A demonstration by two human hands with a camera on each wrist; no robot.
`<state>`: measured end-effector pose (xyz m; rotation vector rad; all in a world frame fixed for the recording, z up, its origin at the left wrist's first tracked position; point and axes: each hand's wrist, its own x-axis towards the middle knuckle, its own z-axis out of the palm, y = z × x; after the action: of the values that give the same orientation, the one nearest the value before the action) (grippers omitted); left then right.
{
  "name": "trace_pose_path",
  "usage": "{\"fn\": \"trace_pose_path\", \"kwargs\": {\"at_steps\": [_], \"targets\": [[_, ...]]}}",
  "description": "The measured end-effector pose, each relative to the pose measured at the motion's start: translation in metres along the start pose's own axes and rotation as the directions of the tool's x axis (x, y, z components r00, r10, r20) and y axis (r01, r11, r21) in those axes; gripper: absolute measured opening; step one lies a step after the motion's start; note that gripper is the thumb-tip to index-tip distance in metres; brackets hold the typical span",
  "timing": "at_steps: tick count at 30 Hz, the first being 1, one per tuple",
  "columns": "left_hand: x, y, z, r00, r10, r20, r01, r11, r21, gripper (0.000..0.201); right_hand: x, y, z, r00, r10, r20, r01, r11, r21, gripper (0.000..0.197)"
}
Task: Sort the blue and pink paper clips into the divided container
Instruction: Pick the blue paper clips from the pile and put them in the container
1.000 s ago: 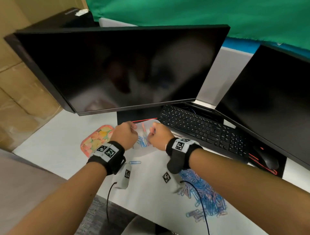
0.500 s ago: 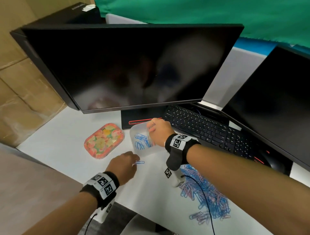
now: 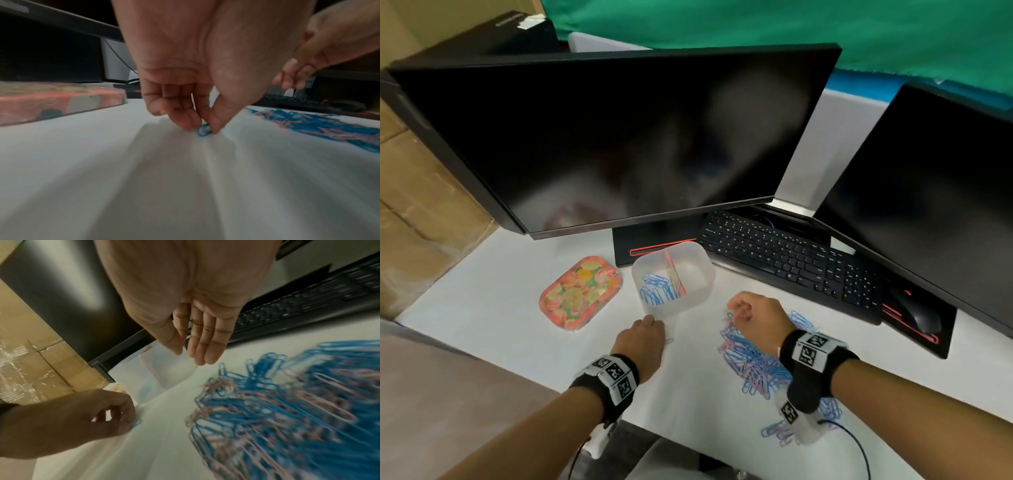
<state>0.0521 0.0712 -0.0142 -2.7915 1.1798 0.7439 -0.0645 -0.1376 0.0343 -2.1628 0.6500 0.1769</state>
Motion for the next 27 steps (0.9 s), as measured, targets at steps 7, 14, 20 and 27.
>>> {"fn": "trace_pose_path", "kwargs": {"at_steps": [7, 14, 20, 27], "targets": [[-0.014, 0.025, -0.036, 0.97, 0.095, -0.225, -0.14, 0.971, -0.195, 0.015, -0.037, 0.047, -0.005, 0.999, 0.041, -0.015, -0.04, 0.998, 0.053, 0.019], [0.016, 0.007, -0.091, 0.928, -0.062, -0.368, 0.006, 0.988, -0.151, 0.019, -0.053, 0.072, -0.013, 0.995, 0.082, -0.063, -0.082, 0.997, 0.007, 0.021], [0.035, 0.011, -0.095, 0.96, -0.118, -0.254, 0.101, 0.992, -0.078, 0.019, -0.059, 0.086, -0.021, 0.987, 0.119, -0.106, -0.116, 0.992, 0.04, 0.024], [0.031, 0.07, -0.082, 0.928, 0.144, -0.345, -0.223, 0.954, -0.2, 0.011, -0.065, 0.111, -0.032, 0.951, 0.224, -0.213, -0.22, 0.975, 0.042, 0.023]]}}
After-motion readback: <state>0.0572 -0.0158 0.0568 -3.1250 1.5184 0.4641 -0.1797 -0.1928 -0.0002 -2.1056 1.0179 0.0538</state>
